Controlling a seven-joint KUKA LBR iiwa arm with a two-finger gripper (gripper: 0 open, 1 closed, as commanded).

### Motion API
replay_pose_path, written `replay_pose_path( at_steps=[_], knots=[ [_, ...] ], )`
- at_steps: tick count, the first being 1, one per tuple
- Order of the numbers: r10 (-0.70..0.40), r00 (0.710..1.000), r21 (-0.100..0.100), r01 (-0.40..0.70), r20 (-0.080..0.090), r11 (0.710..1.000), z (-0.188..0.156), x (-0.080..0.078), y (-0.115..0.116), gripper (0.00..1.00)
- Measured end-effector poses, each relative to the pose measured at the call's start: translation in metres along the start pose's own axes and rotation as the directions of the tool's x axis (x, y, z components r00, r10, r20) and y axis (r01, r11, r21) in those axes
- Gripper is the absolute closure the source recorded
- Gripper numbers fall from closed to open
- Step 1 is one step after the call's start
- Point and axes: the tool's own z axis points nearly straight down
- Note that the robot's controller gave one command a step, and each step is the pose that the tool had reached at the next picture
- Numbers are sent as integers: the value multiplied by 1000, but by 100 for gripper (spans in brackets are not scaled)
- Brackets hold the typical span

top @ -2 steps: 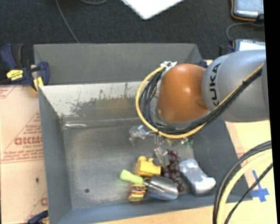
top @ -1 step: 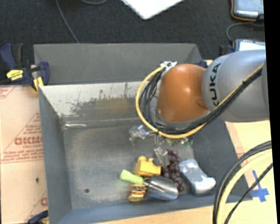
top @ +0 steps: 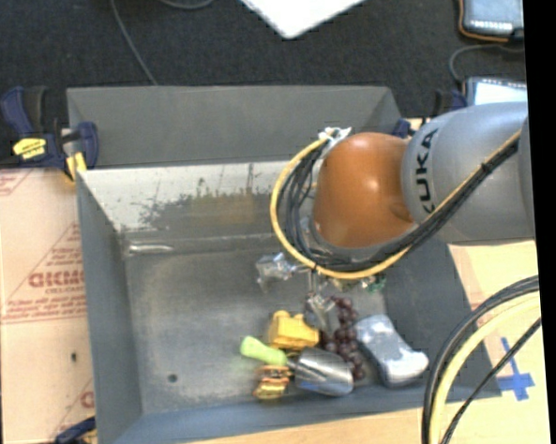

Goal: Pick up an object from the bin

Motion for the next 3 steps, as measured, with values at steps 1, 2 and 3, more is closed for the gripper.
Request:
replay_pose_path(
  at_steps=[1,2,3],
  knots=[
    [-203,979,-3,203,-3,979,21,8,0,0],
    [-219,976,-2,219,-2,976,17,2,5,0],
    [-210,978,0,210,5,978,14,5,9,0]
  ],
)
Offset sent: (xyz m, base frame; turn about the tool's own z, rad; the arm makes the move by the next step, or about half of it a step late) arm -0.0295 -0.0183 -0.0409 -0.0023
